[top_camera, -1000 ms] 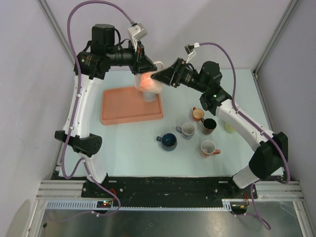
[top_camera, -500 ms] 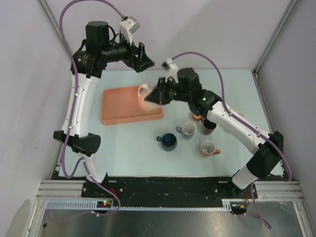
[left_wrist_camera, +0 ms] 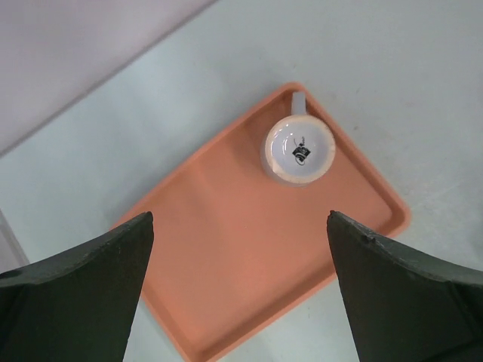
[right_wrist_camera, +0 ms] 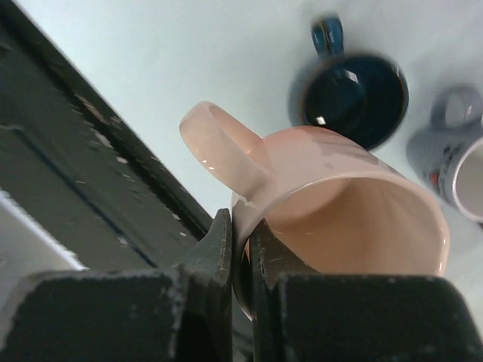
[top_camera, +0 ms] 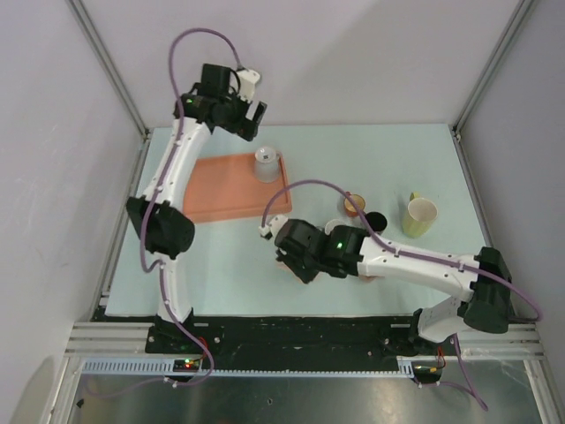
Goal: Turn the mug right side up
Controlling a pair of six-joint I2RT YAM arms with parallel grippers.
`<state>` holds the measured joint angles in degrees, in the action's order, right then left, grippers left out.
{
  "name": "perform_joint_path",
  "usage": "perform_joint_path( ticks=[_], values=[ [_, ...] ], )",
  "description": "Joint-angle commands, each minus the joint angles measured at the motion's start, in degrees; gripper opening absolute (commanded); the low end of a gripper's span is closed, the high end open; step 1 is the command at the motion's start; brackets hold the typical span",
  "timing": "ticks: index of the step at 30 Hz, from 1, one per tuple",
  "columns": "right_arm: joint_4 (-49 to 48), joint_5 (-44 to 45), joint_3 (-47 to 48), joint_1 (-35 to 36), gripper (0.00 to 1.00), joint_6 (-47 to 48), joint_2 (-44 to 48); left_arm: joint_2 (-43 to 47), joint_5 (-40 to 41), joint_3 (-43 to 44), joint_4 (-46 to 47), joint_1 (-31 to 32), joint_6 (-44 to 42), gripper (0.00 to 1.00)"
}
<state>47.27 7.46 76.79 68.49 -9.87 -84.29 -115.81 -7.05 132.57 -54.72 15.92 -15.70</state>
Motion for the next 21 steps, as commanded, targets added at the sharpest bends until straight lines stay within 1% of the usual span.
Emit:
perform_joint_path(
  ticks=[1, 5, 9, 12, 16, 18, 20, 21],
  values=[
    [-3.71, 9.76, -7.83, 0.63, 0.0, -2.59, 0.63, -6.42, 6.69, 3.45, 0.53, 2.47, -2.64, 1.0],
    [-9.13, 9.95, -13.03, 0.53, 0.0, -3.23, -1.22, -11.7, 6.4, 6.47, 0.7, 3.62, -1.98, 1.0],
    [-11.13, 10.71, -15.48, 0.27, 0.0, -4.45, -3.73, -15.21, 5.22, 7.29, 1.46, 3.86, -0.3, 1.0],
    [-12.15, 11.34, -16.59, -0.12, 0.0, -5.45, -5.36, -17.68, 5.78, 7.46, 2.74, 3.92, 1.07, 1.0],
    [-14.68, 11.75, -18.78, -0.53, 0.01, -6.07, -5.19, -20.37, 6.44, 7.34, 4.21, 4.25, 2.51, 1.0],
    [-15.37, 11.58, -19.71, -0.87, 0.07, -6.36, -4.88, -20.98, 5.47, 6.82, 4.8, 4.5, 3.16, 0.99],
    [-14.86, 11.6, -20.01, -1.31, 0.2, -6.45, -5.21, -21.29, 3.84, 6.25, 5.5, 4.81, 3.78, 0.99],
    [-14.63, 11.74, -20.06, -1.46, 0.3, -6.46, -5.29, -21.47, 3.34, 6.05, 5.72, 5.03, 3.81, 0.99]
  ],
)
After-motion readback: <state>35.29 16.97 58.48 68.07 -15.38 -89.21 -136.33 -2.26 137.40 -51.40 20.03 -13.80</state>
